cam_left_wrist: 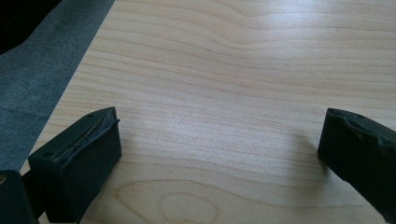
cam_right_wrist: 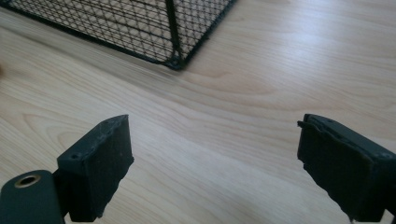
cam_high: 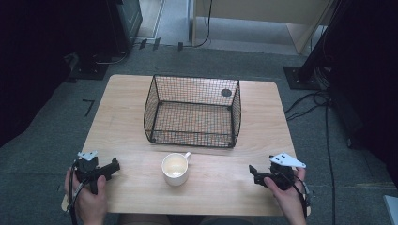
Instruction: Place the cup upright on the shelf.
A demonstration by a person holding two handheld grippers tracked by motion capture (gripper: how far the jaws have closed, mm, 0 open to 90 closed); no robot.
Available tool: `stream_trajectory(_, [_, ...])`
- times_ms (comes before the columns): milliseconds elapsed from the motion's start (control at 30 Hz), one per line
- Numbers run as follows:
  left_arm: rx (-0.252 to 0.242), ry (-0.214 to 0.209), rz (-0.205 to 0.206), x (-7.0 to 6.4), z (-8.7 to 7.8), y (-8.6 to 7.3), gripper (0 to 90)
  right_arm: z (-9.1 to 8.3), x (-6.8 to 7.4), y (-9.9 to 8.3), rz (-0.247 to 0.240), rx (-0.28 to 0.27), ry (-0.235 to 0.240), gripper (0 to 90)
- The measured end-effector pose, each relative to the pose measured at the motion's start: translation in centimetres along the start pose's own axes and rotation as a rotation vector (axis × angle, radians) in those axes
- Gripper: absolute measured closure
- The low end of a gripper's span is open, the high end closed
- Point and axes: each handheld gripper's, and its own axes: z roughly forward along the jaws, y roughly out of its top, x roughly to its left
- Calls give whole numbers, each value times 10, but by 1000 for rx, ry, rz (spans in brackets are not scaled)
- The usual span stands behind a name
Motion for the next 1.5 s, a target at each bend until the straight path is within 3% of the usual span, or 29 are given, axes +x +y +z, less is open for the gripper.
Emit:
stream_trajectory(700, [0, -3, 2, 0, 0, 0, 0, 22, 45, 37, -75, -31, 125, 153])
stream_trajectory(1500, [-1, -6, 2, -2, 0, 0, 0, 56, 93, 58, -151, -41, 310, 336])
